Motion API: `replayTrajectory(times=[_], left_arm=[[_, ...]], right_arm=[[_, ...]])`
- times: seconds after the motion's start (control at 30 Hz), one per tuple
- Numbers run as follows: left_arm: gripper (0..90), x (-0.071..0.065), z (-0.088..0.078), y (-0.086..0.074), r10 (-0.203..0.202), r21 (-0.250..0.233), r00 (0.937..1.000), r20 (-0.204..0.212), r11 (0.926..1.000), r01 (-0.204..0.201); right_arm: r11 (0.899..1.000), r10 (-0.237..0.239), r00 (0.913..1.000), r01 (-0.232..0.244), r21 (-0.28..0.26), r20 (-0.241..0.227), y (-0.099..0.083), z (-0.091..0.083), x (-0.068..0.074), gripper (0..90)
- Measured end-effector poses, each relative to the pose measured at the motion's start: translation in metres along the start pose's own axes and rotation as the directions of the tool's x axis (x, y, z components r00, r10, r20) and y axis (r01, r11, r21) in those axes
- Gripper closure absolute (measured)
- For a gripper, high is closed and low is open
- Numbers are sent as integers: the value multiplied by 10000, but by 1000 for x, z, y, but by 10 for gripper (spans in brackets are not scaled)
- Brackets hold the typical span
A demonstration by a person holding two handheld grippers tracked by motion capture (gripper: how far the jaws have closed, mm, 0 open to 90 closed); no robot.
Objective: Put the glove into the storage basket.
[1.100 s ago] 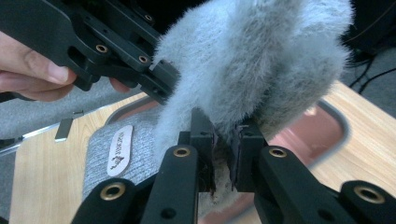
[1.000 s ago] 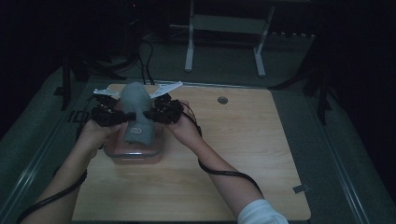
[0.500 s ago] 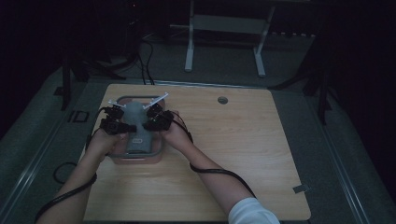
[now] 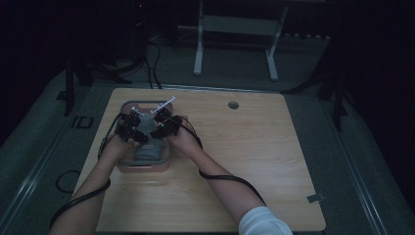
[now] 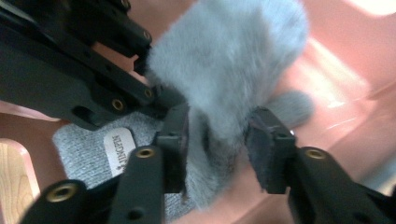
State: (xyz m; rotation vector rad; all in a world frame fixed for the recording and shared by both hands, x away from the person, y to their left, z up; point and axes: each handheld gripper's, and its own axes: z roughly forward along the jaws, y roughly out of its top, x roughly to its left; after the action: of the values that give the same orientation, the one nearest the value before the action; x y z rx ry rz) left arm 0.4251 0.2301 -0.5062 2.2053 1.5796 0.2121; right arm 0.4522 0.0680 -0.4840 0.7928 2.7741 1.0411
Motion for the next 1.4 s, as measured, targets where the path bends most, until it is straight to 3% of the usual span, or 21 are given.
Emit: replayTrajectory(times=[0.27, 0.4, 0.47, 0.5, 0.63, 0.67, 0.7, 0.73, 0.77, 0.83, 0.87, 0.9, 0.93, 0.97, 1.03, 1.1, 1.17, 1.27, 1.3, 1.33, 1.4], left_arm=[[529, 1, 1, 0, -37, -207, 9997, -260, 9998, 32], [370, 6, -13, -4, -260, -1166, 9997, 8, 9928, 259], [325, 6, -17, -5, -309, -1367, 9995, 49, 9901, 313], [282, 6, -26, -10, -148, -1862, 9989, 437, 9823, 227], [236, -3, -45, -18, 246, -2714, 9996, 156, 9623, -195], [213, -3, -45, -18, 246, -2714, 9996, 156, 9623, -195], [213, -6, -49, -20, 268, -3007, 9996, 117, 9535, -220], [178, -10, -57, -25, 497, -3555, 9986, 169, 9338, -405], [178, -10, -57, -25, 497, -3555, 9986, 169, 9338, -405], [178, -15, -64, -32, 646, -3934, 9973, 345, 9182, -459], [178, -15, -64, -32, 646, -3934, 9973, 345, 9182, -459], [178, -18, -66, -34, 779, -4016, 9963, 370, 9141, -565], [178, -25, -69, -40, 970, -4225, 9944, 427, 9037, -700], [178, -25, -69, -40, 970, -4225, 9944, 427, 9037, -700], [178, -38, -74, -48, 1392, -4448, 9886, 577, 8901, -993], [178, -42, -75, -50, 1558, -4511, 9860, 588, 8853, -1130], [178, -55, -78, -58, 1911, -4783, 9797, 606, 8670, -1396], [178, -63, -79, -63, 2126, -4848, 9741, 772, 8617, -1497], [178, -71, -78, -68, 2381, -4836, 9665, 955, 8598, -1640], [178, -71, -78, -68, 2381, -4836, 9665, 955, 8598, -1640], [178, -80, -78, -72, 2644, -4903, 9589, 1033, 8523, -1821]], right_arm=[[9973, 82, 9998, -94, -734, -157, 2, -29, -9, 490], [9960, -3, 9994, -27, -894, -337, -3, -40, -11, 417], [9956, -107, 9988, 62, -930, -474, -5, -44, -11, 375], [9952, -175, 9981, 116, -975, -597, -7, -46, -12, 347], [9927, -379, 9928, 243, -1183, -1137, -14, -52, -13, 258], [9928, -397, 9924, 260, -1167, -1167, -16, -53, -13, 238], [9928, -397, 9924, 260, -1167, -1167, -16, -53, -13, 238], [9920, -674, 9892, 525, -1151, -1302, -20, -54, -13, 183], [9911, -812, 9884, 665, -1155, -1284, -23, -54, -12, 182], [9884, -1056, 9853, 891, -1229, -1343, -29, -56, -12, 182], [9884, -1056, 9853, 891, -1229, -1343, -29, -56, -12, 182], [9873, -1206, 9836, 1048, -1193, -1341, -32, -57, -12, 182], [9856, -1304, 9826, 1141, -1248, -1320, -37, -60, -12, 181], [9856, -1304, 9826, 1141, -1248, -1320, -37, -60, -12, 181], [9843, -1349, 9822, 1177, -1311, -1306, -43, -65, -12, 178], [9839, -1346, 9829, 1176, -1347, -1254, -47, -69, -13, 178], [9829, -1394, 9819, 1215, -1385, -1281, -51, -72, -13, 178], [9821, -1486, 9812, 1319, -1345, -1230, -56, -76, -12, 178], [9818, -1479, 9812, 1306, -1380, -1240, -61, -80, -12, 178], [9812, -1485, 9815, 1310, -1415, -1211, -63, -82, -12, 179], [9812, -1502, 9819, 1337, -1390, -1156, -68, -86, -12, 179]])
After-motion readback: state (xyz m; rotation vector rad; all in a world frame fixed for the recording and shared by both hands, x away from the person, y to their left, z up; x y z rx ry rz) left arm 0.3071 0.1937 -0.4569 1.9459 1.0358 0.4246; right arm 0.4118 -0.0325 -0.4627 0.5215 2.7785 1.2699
